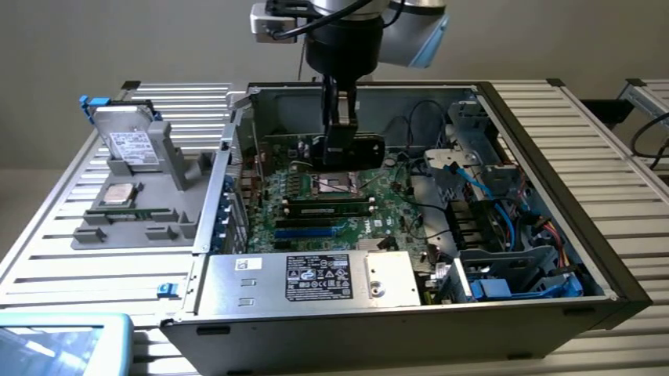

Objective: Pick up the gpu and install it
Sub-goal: 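Insert the gpu into the slot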

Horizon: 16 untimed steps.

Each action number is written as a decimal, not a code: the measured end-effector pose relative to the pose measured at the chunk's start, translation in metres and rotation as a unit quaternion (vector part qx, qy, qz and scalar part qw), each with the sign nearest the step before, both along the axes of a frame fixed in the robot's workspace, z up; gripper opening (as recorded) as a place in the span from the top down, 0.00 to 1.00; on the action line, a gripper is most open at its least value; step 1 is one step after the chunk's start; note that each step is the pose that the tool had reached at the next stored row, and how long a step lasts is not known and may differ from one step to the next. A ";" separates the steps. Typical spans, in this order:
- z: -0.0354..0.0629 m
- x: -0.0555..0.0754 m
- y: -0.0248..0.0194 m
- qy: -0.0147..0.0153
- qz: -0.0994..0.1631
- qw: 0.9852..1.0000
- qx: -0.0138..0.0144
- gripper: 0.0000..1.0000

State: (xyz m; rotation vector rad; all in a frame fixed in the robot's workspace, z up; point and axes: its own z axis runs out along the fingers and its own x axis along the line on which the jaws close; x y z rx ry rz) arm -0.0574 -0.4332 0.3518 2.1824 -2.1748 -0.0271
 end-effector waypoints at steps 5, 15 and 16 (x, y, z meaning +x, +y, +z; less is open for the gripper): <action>-0.0080 -0.004 -0.0032 0.000 0.004 1.000 0.000 0.72; -0.0252 -0.007 -0.0124 0.006 0.007 1.000 0.001 0.72; -0.0263 -0.007 -0.0132 0.007 0.007 1.000 0.001 0.72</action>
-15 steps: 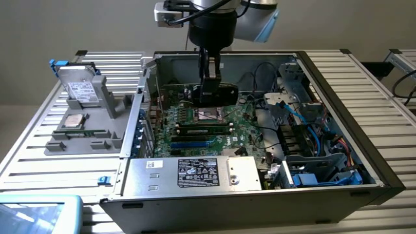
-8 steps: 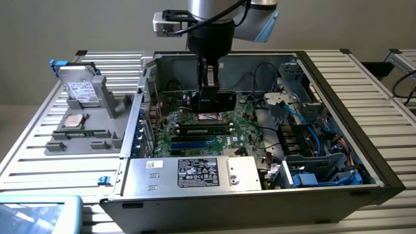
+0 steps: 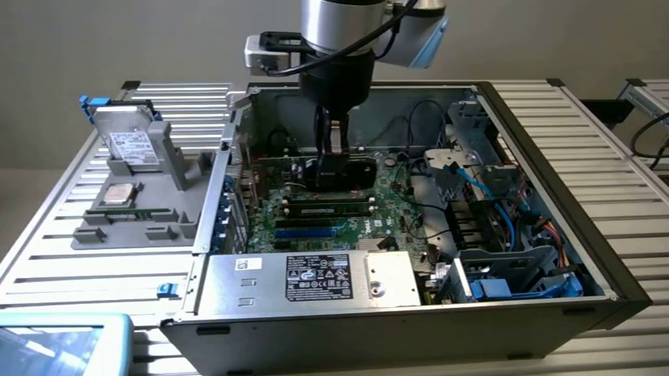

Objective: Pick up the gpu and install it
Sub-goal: 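Insert the gpu into the slot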

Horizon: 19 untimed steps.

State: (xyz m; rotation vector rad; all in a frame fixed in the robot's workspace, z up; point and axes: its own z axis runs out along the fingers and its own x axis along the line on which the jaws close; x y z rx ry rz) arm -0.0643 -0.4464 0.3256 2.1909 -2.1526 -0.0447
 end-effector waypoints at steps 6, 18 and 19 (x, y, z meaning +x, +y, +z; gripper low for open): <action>-0.0086 -0.001 -0.0046 0.002 0.000 1.000 0.005 0.72; -0.0288 -0.003 -0.0175 0.002 0.000 1.000 0.016 0.72; -0.0304 -0.004 -0.0186 0.002 0.000 1.000 0.017 0.72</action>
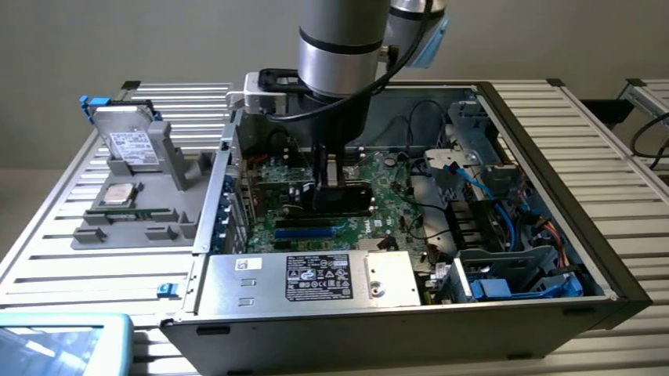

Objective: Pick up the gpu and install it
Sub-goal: 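Insert the gpu into the slot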

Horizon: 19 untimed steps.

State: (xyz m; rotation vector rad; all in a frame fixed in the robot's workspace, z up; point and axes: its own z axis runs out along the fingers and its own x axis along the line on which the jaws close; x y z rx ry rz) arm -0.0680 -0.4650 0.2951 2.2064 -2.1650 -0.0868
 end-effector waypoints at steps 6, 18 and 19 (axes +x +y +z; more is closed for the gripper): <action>-0.0066 -0.003 -0.0028 0.001 0.000 1.000 0.008 0.72; -0.0249 -0.006 -0.0043 0.003 0.000 1.000 0.014 0.72; -0.0257 -0.006 -0.0043 0.005 -0.001 1.000 0.014 0.72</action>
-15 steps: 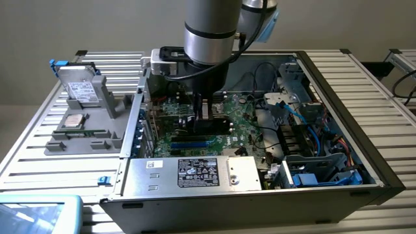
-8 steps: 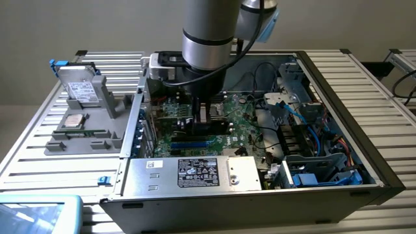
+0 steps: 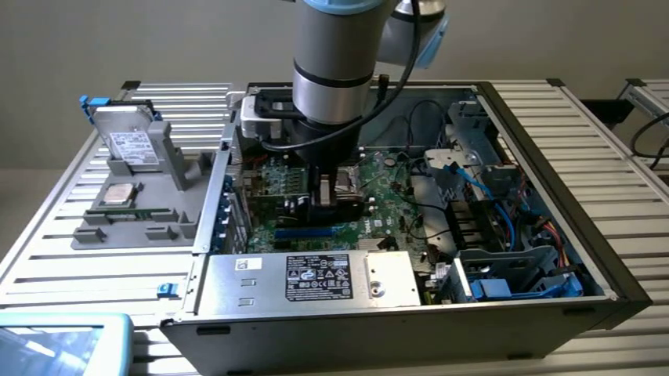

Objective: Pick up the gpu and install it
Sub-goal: 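Insert the gpu into the slot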

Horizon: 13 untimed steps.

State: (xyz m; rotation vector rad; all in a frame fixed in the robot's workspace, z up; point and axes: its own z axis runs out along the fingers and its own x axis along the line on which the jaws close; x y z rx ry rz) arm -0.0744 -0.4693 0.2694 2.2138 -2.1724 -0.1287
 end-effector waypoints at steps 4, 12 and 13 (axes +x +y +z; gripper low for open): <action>-0.0004 0.000 0.0000 0.003 0.000 1.000 0.000 0.72; -0.0060 -0.004 0.0003 0.003 -0.001 1.000 -0.001 0.72; -0.0062 -0.004 0.0008 0.003 -0.001 1.000 -0.002 0.72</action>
